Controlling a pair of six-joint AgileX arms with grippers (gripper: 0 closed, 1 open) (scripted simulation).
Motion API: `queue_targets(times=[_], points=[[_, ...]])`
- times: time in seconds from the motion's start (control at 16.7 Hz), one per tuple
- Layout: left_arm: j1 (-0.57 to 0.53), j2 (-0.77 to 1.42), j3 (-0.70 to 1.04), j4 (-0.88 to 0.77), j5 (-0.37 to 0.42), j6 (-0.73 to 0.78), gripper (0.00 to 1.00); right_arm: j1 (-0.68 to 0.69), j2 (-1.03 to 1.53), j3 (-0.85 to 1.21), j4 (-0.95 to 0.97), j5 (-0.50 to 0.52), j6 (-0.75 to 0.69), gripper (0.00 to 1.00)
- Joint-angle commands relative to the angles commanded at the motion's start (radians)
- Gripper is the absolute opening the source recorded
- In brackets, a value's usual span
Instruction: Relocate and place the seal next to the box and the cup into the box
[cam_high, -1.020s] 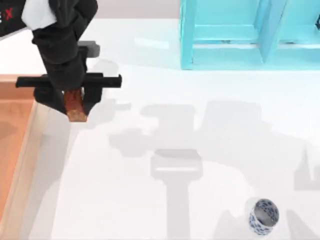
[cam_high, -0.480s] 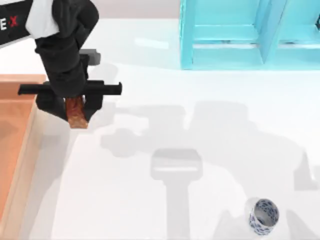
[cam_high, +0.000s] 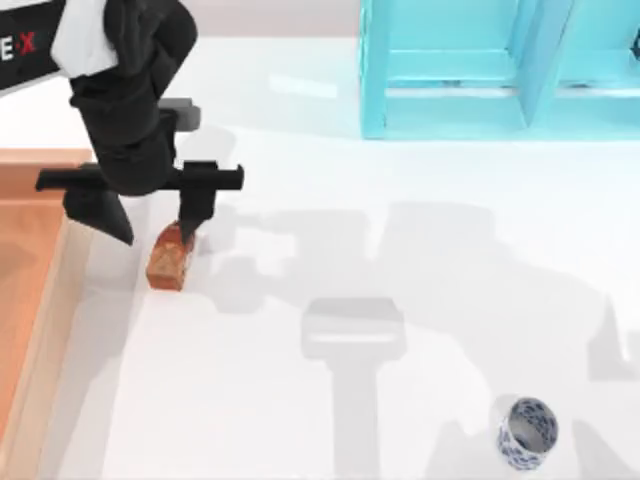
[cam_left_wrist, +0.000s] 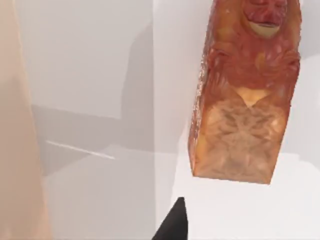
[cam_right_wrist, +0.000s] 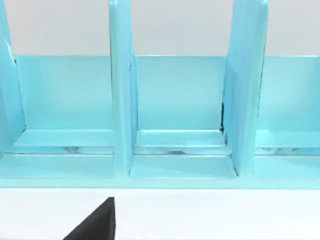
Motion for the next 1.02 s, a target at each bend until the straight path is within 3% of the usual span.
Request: queue_targets(times=[0.12, 0.18, 0.72, 1.02], points=[[0.000, 0.000, 0.000, 0.000, 0.000, 0.000, 0.98, 0.000, 0.000, 0.000, 0.000, 0.000, 0.000, 1.00], [0.000, 0.000, 0.000, 0.000, 0.000, 0.000, 1.00, 0.000, 0.000, 0.000, 0.000, 0.000, 0.000, 1.00], [-0.003, 0.000, 0.003, -0.003, 0.000, 0.001, 1.00, 0.000, 0.000, 0.000, 0.000, 0.000, 0.000, 1.00], [-0.006, 0.003, 0.143, -0.148, 0.000, -0.001, 1.00, 0.000, 0.000, 0.000, 0.000, 0.000, 0.000, 1.00]])
